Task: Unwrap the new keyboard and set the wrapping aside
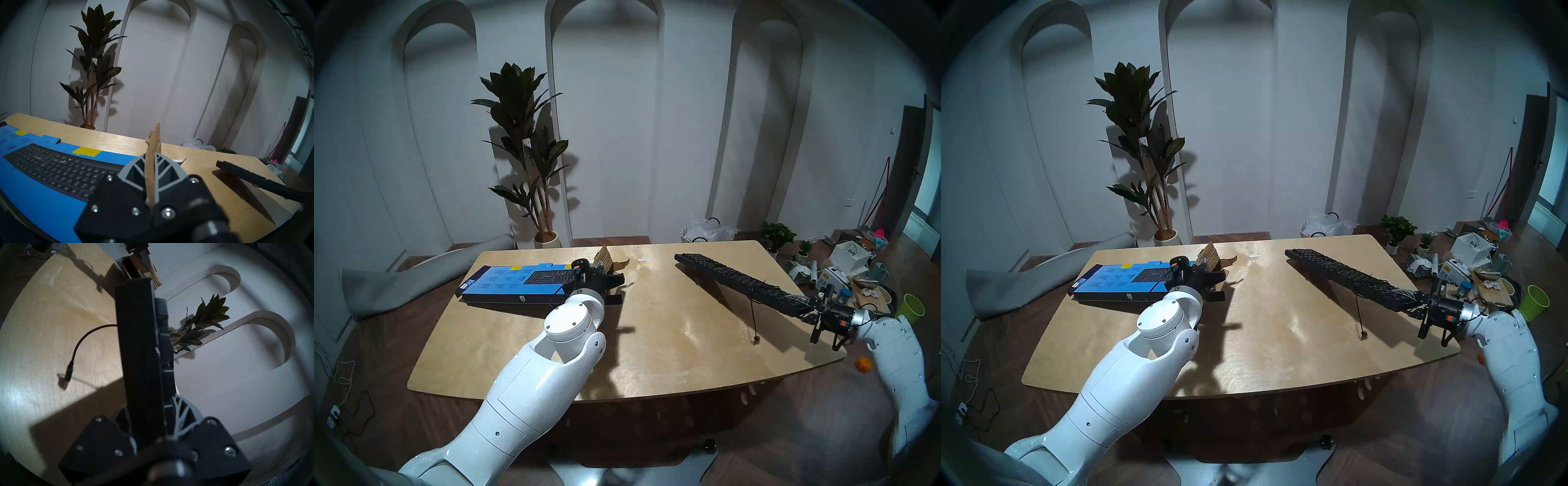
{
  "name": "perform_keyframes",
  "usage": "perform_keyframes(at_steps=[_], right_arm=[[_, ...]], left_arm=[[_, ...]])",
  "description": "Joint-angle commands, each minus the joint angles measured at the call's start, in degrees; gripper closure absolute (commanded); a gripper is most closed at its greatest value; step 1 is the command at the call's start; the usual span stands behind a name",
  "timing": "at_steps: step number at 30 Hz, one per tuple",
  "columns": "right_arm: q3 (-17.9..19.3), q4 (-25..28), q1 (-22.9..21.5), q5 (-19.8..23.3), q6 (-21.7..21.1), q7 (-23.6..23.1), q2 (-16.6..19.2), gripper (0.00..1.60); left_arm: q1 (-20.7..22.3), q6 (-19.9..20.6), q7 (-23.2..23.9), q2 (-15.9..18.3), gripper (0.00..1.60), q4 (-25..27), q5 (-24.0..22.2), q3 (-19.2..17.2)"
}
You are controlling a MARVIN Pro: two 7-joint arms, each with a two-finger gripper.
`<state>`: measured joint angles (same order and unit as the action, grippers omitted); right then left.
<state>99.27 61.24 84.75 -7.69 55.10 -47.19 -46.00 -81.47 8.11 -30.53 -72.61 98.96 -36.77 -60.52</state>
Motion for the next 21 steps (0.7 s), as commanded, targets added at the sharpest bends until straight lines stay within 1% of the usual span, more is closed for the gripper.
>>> perform_keyframes(at_steps=[1,4,5,6,12,15,19,21], right_arm=[[-3.16,0.72,-5.03,-3.62,-0.1,1.45,-3.29,1.6],[-5.13,0.57,-6.26,-6.09,-0.1,2.49,-4.75,1.6],[-6.26,0.65,-6.72,-7.56,-0.1,3.11,-5.37,1.6],[-6.26,0.65,-6.72,-7.56,-0.1,3.11,-5.37,1.6],[-8.97,1.07,-6.03,-12.05,-0.1,5.59,-5.42,1.6],[-10.37,1.04,-4.83,-14.3,-0.1,6.91,-4.54,1.6],[-12.38,1.12,-3.41,-16.88,-0.1,7.15,-2.07,1.6],[-13.04,0.01,-3.3,-18.03,-0.1,6.88,-0.89,1.6]], left_arm=[[-0.22,-0.39,0.55,1.32,1.6,2.79,-0.16,-1.09],[-0.65,-0.34,0.81,1.94,1.6,3.58,-0.63,-1.6],[-0.74,-0.36,1.13,2.12,1.6,4.04,-0.98,-1.82],[-0.74,-0.36,1.13,2.12,1.6,4.04,-0.98,-1.82],[-0.35,-0.33,2.08,2.1,1.6,4.43,-1.97,-1.99],[-0.2,-0.2,2.53,2.37,1.6,4.56,-2.4,-2.09],[-0.05,-0.07,2.94,2.65,1.6,4.63,-3.07,-2.39],[0.09,-0.04,3.07,2.7,1.6,4.66,-3.34,-2.54]])
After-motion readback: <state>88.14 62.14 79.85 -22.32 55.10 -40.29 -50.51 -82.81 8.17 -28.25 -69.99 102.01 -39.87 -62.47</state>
